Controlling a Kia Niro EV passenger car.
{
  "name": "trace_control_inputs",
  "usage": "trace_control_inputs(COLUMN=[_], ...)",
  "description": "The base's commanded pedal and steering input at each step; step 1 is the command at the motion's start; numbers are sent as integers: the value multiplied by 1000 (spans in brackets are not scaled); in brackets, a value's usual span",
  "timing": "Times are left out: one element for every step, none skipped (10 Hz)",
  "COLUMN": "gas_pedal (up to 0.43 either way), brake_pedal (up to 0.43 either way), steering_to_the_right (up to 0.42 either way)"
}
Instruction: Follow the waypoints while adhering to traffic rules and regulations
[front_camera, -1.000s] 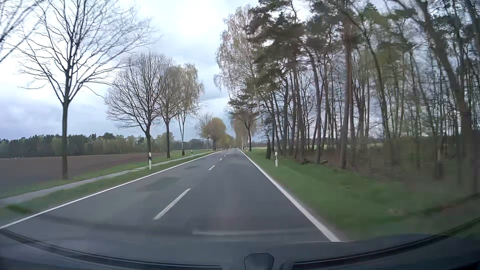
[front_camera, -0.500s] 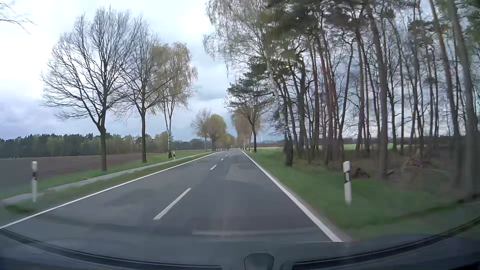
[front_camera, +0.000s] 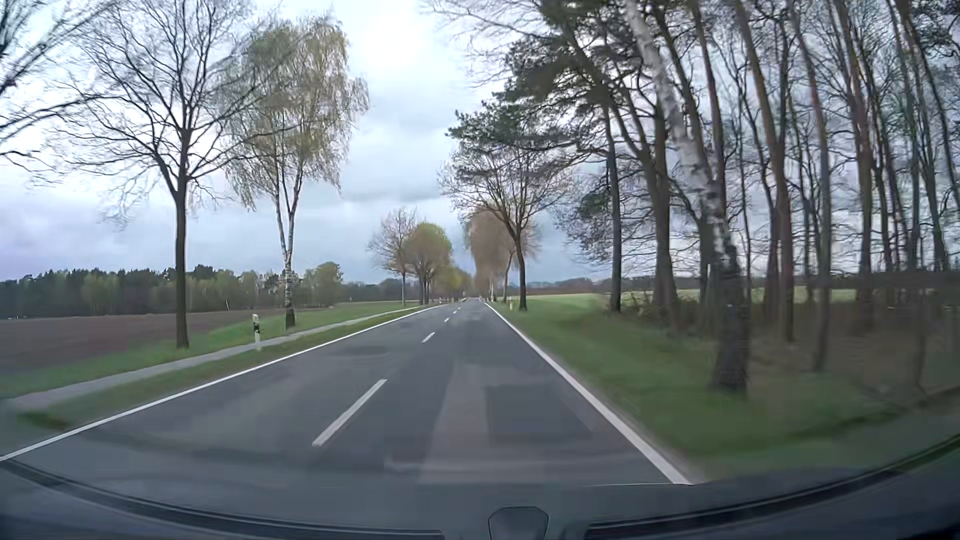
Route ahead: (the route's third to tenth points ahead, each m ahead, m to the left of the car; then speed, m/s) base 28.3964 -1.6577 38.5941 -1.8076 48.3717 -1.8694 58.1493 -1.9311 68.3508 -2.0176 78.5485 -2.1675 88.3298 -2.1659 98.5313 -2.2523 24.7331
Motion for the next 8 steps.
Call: trace_control_inputs(gas_pedal=[240,240,240,240,240,240,240,228], brake_pedal=[0,0,0,0,0,0,0,0], steering_to_the_right=[-2,-2,-2,-2,-2,-2,-2,-2])
